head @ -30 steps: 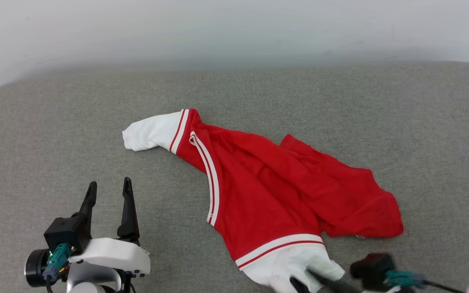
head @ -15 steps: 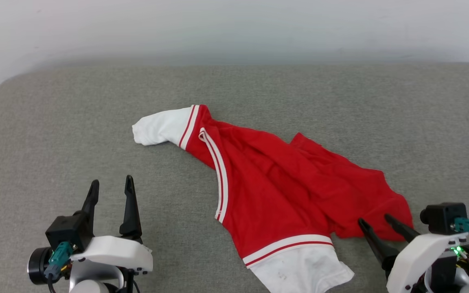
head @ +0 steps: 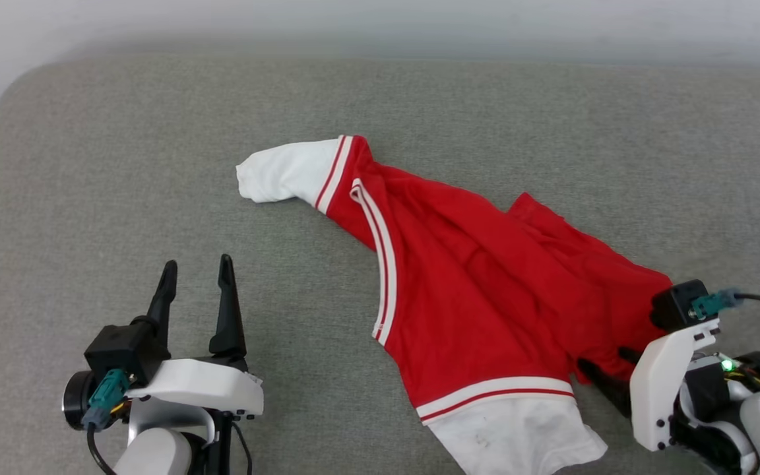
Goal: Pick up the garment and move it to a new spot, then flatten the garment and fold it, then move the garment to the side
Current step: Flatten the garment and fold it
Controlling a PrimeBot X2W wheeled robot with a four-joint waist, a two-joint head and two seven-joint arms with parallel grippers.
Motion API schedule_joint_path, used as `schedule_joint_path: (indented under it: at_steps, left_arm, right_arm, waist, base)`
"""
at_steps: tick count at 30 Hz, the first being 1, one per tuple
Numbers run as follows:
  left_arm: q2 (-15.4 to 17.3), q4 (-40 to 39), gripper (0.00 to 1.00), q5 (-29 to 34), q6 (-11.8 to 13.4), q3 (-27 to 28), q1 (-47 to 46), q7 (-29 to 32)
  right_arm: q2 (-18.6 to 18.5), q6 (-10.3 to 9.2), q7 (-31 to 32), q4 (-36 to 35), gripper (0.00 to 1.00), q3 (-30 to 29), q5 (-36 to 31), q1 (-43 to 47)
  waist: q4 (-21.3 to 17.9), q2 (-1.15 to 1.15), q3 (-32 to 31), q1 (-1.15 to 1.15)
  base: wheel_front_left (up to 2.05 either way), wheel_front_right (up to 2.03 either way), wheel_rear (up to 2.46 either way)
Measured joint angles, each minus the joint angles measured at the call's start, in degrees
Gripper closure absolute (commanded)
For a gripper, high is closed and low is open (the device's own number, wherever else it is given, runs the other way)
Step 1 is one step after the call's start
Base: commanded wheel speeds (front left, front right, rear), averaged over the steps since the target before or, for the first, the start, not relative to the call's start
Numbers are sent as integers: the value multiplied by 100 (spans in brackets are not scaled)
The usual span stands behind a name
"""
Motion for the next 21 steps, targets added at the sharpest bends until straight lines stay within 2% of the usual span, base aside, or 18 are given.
schedule_joint_path:
  at_steps: [1, 2, 3, 6, 8, 9, 11, 16, 21]
  left_arm:
    - [-18, 16, 0, 5, -29, 1, -26, -8]
    - [-36, 35, 0, 8, -42, 5, -35, -13]
    - [-63, 60, 0, 20, -45, 15, -36, -13]
    - [-143, 112, 0, 43, -91, 51, -45, -21]
    - [-202, 132, 0, 100, -146, 94, -88, -23]
    - [-256, 131, 0, 151, -233, 143, -150, -23]
    - [-318, 138, 0, 191, -293, 156, -219, -24]
    - [-414, 194, 0, 291, -431, 177, -343, -31]
    - [-534, 271, 0, 369, -546, 192, -437, -31]
  right_arm:
    - [-63, -1, 123, 62, 0, 70, 34, -59]
    - [-126, -1, 231, 103, 55, 96, 85, -104]
    - [-167, -1, 328, 135, 100, 102, 167, -140]
    - [-364, 2, 424, 156, 100, 134, 188, -244]
    - [-623, 43, 456, 107, 100, 107, -26, -531]
    - [-951, 3, 409, 181, 100, -77, -296, -1123]
    - [-1120, 2, 409, 261, 100, -154, -449, -1395]
    - [-1216, 2, 213, 500, 100, -326, -693, -2225]
    - [-1112, 2, -327, 1072, 100, -455, -760, -2763]
  waist:
    - [37, 0, 26, 0]
    - [76, 0, 47, -1]
    - [111, 0, 64, -1]
    - [198, 0, 87, -1]
    - [258, 0, 150, -1]
    - [302, 0, 253, 1]
    - [346, 0, 325, 2]
    - [490, 0, 520, 2]
    - [599, 0, 704, 2]
  base:
    - [0, 0, 0]
    - [0, 0, 0]
    - [0, 0, 0]
    - [0, 0, 0]
    - [0, 0, 0]
    - [0, 0, 0]
    - [0, 0, 0]
    - [0, 0, 0]
    - [0, 0, 0]
